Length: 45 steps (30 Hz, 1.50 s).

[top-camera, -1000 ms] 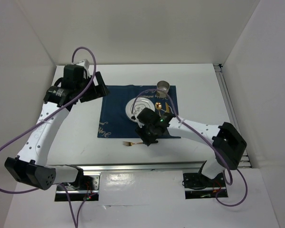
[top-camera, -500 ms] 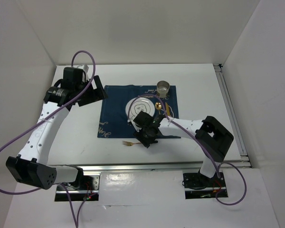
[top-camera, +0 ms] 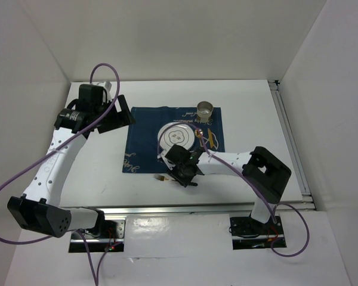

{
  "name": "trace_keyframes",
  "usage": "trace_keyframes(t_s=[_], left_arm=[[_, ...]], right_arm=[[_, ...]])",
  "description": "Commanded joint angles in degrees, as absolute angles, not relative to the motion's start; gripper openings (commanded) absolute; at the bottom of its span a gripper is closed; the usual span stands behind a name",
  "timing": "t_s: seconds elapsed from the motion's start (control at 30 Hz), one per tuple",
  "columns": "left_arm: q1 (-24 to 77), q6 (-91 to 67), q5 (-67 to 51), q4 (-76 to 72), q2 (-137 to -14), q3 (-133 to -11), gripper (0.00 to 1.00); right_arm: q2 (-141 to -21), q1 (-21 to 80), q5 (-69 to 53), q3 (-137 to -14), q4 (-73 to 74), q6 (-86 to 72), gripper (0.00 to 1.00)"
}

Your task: Set the dinner table for one person

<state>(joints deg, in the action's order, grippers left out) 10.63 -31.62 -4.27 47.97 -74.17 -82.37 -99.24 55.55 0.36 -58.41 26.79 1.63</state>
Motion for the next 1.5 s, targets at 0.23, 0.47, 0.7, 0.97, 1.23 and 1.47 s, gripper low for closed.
trace_keyframes(t_s=[0.23, 0.47, 0.7, 0.97, 1.23, 1.47], left_arm=[[8.7, -30.06, -3.79, 48.68, -74.18, -88.93, 0.95], [6.33, -27.95, -2.55, 51.67, -75.32, -98.95, 0.95], [5.19, -27.95, -2.37, 53.79, -75.94, -103.09, 0.95], [4.66, -29.53, -1.05, 55.02, -73.48, -101.96, 0.95], [4.13, -29.53, -2.11, 55.02, -72.33, -100.72, 0.95], [4.13, -29.53, -3.69, 55.02, -71.81, -98.17, 0.95]], right_arm=[[-95.98, 62.31, 2.71, -59.67, 30.05, 1.58, 0.0], [-89.3, 62.93, 2.91, -66.44, 34.28, -0.61, 0.0], [-94.38, 61.17, 0.0, -76.0, 31.65, -10.62, 0.0], [-115.38, 56.17, 3.69, -100.7, 35.76, -33.98, 0.0], [-128.14, 52.31, 7.38, -115.48, 38.85, -43.23, 0.0], [-132.27, 50.54, 3.96, -114.97, 34.82, -50.18, 0.0]])
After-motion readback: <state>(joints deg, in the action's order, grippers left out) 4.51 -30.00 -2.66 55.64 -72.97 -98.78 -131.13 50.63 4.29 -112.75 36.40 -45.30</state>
